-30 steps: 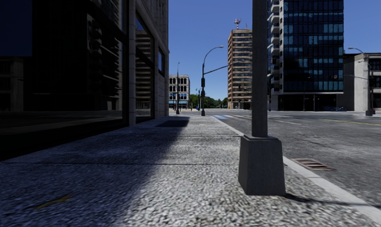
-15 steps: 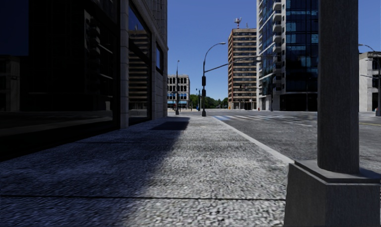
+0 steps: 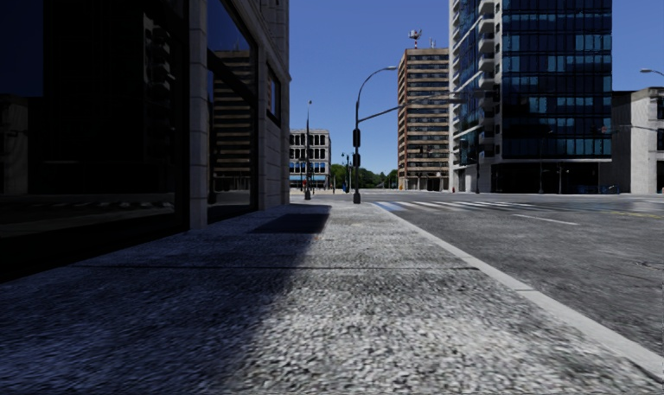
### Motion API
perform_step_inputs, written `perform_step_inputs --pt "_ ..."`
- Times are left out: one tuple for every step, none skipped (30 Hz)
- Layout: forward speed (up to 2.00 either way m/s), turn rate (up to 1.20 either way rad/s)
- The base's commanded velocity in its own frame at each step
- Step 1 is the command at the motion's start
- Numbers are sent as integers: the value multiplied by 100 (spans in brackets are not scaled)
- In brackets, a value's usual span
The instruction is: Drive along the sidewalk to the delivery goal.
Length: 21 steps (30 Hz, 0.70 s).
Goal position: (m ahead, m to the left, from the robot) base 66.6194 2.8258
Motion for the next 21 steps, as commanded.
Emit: perform_step_inputs --pt "200 0" --pt "200 0" --pt "200 0" --pt "200 0" --pt "200 0" --pt "200 0" --pt "200 0" --pt "200 0" --pt "200 0" --pt "200 0" --pt "200 0" --pt "200 0" --pt "200 0" --pt "200 0" --pt "200 0" --pt "200 0" --pt "200 0" --pt "200 0" --pt "200 0" --pt "200 0" --pt "200 0"
